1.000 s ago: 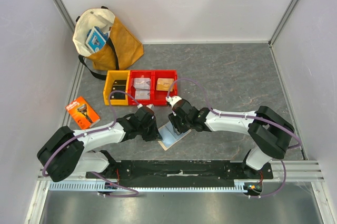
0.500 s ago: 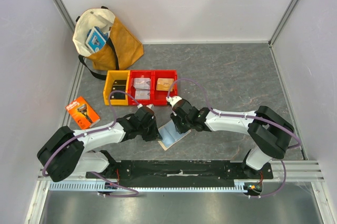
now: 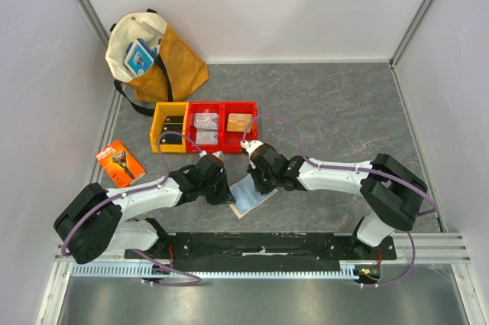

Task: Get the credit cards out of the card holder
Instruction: Remove the credit card from the card holder.

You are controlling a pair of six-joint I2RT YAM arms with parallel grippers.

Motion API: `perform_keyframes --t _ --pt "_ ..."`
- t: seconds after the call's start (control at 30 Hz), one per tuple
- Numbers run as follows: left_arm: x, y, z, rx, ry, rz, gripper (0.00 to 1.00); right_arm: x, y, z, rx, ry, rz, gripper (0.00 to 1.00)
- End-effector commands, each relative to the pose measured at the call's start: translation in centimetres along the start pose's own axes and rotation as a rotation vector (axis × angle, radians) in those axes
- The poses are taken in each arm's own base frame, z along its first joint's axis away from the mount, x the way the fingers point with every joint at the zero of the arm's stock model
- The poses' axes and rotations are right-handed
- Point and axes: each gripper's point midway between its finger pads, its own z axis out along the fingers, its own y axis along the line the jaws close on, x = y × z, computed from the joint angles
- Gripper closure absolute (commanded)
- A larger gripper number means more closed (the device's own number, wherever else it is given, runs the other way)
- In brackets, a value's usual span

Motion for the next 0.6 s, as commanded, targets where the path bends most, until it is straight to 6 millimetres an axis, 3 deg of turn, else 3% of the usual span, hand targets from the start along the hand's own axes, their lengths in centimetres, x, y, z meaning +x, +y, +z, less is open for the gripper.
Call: perform_keyframes --t 0.0,0.23,0.3,0.4,0.47,0.57 --pt "1.7 2.0 0.4 -0.060 0.053 -0.004 0.97 -2.2 4.2 -1.6 -0.168 -0.047 0.008 0.91" --pt "1.7 1.9 0.4 -0.057 0.051 -0.002 0.97 -2.8 4.6 -2.1 -0.183 -0.064 0.008 0.95" --pt "1.6 1.9 0.4 -0.056 0.050 -0.003 0.97 -2.9 3.9 -2.1 -0.145 -0.076 0.012 0.84" --pt "1.6 1.9 0.3 -0.055 0.047 -0.001 0.98 -3.2 2.2 -2.4 -0.052 -0.099 0.024 0.56" --pt "1.5 1.9 0.3 -0.056 0.045 -0.002 0.97 -3.1 1.2 -2.6 -0.002 -0.104 0.027 0.45" --pt "1.6 1.9 0.4 -0.057 0.046 -0.002 0.98 -2.7 0.3 -2.8 0.048 -0.093 0.039 0.40"
